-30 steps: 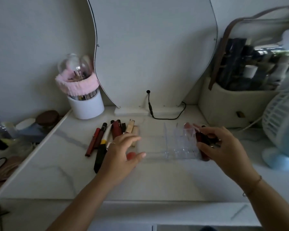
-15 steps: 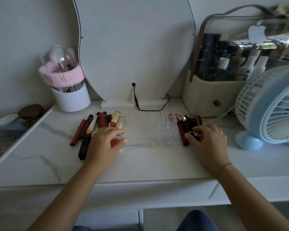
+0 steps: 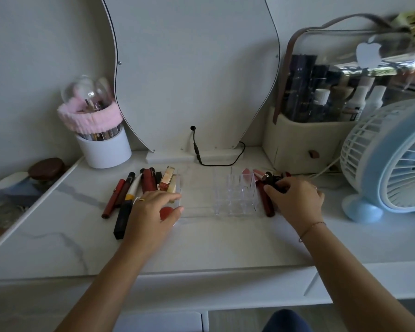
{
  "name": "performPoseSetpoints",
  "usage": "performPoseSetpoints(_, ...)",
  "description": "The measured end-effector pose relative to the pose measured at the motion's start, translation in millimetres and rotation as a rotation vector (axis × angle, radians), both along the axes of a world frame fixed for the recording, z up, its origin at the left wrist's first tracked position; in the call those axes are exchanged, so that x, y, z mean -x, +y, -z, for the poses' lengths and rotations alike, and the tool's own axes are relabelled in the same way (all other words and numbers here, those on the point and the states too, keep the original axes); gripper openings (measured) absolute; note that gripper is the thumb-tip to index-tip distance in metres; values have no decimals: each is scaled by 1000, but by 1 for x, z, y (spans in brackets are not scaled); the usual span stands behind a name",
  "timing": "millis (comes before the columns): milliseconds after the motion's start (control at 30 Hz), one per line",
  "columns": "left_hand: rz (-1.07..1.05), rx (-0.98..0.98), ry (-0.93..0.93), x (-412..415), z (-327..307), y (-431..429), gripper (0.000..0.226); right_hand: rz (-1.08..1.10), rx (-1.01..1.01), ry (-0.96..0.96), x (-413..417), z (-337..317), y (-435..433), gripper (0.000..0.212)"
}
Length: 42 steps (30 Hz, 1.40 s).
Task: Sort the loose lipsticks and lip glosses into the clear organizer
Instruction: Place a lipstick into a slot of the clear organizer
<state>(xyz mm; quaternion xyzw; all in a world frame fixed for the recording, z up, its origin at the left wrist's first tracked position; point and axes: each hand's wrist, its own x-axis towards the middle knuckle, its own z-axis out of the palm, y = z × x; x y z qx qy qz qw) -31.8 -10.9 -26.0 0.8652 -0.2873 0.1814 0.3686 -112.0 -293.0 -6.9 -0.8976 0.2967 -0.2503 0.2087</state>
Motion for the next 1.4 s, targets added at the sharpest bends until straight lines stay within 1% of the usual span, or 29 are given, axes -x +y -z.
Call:
performPoseSetpoints(67, -3, -3, 6, 0, 1, 0, 29, -145, -244, -177, 2, -11, 2, 23)
performPoseSetpoints(100, -2, -5, 7, 0, 1, 0, 29, -209, -344, -258, 4, -18, 4, 16)
performPoseSetpoints(133, 2, -3, 5, 0, 1, 0, 29, -259, -403, -320, 5, -24, 7, 10)
performPoseSetpoints(167, 6, -1, 3, 0, 1, 0, 28, -299, -425, -362, 6, -29, 10, 6)
performPoseSetpoints(233, 12, 4, -2, 1, 0, 1, 28, -371, -434, -398, 7, -34, 15, 4)
performPoseSetpoints(400, 9, -6, -1, 0, 1, 1, 29, -415, -475, -320, 8, -20, 26, 12)
performPoseSetpoints(533, 9, -13, 1, -1, 2, 1, 29, -445, -434, -265, 9, -9, 26, 14)
performPoseSetpoints(667, 12, -12, 0, -1, 1, 1, 28, -460, -455, -253, 11, -4, 22, 14)
performPoseSetpoints(733, 11, -12, -1, -1, 1, 1, 28, -391, -439, -297, 11, -6, 15, 5)
performPoseSetpoints(767, 11, -12, -2, -1, 1, 1, 28, -319, -398, -307, 10, -8, 9, 4)
performPoseSetpoints(800, 10, -13, -1, -1, 1, 1, 28, -240, -340, -295, 9, -8, 3, 9)
performPoseSetpoints(867, 7, -16, 2, 0, 1, 1, 28, -135, -205, -174, 7, -9, -7, 13)
performPoseSetpoints(967, 0, -20, 8, 0, 1, 1, 29, -101, 13, 145, 3, -7, -5, 23)
performPoseSetpoints(1033, -4, -20, 8, 1, 1, 1, 29, -79, 90, 221, 0, -6, -1, 27)
performPoseSetpoints(1100, -7, -23, 9, 1, 0, 1, 29, -62, 108, 181, -1, -5, 1, 28)
performPoseSetpoints(1233, -10, -16, 21, 1, 0, 1, 29, -26, 10, -76, -1, -6, -7, 24)
performPoseSetpoints(1300, -16, -12, 21, 1, 1, 1, 29, -38, 0, -89, -8, -8, -12, 29)
performPoseSetpoints(1400, -18, -12, 31, 1, 1, 1, 30, -107, -19, -19, -24, -10, -16, 38)
